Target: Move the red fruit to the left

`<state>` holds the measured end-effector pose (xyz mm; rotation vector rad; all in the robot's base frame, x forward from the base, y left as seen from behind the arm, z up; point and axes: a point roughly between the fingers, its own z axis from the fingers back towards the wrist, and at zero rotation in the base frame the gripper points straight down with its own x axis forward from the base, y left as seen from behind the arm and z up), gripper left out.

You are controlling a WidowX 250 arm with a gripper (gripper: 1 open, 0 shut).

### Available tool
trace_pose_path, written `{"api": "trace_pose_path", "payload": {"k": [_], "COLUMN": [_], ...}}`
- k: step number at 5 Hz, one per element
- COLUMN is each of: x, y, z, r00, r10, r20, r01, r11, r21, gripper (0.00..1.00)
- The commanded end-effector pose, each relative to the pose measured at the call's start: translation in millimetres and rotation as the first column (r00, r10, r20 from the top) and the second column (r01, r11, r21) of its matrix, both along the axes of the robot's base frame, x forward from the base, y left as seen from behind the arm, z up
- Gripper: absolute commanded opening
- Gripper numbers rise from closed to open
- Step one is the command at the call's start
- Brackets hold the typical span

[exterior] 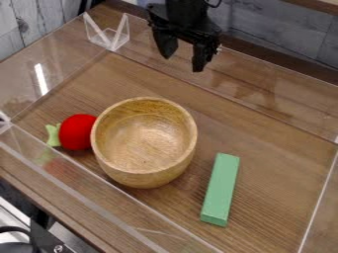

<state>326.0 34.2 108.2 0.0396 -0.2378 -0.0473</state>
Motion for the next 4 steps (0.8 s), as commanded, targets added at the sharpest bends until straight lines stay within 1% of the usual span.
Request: {"api": "trace_pose_path", "payload": {"k": [1,2,3,4], "x": [18.5,27.7,35.4,41.5], "y": [-3.2,-8.2,-9.1,-12.6], "z": [10.0,6.4,3.3,1.2], "r00": [0.998,0.997,0.996,0.997], "r10": [0.005,0.035,0.055,0.008], "r20": [0.065,0.069,0.07,0.074], "r01": [-0.006,-0.036,-0.054,-0.006], "r11": [1.0,0.999,0.998,1.0], "r21": [0.006,0.003,-0.01,-0.02], "gripper": [1.0,1.0,1.0,1.0]}}
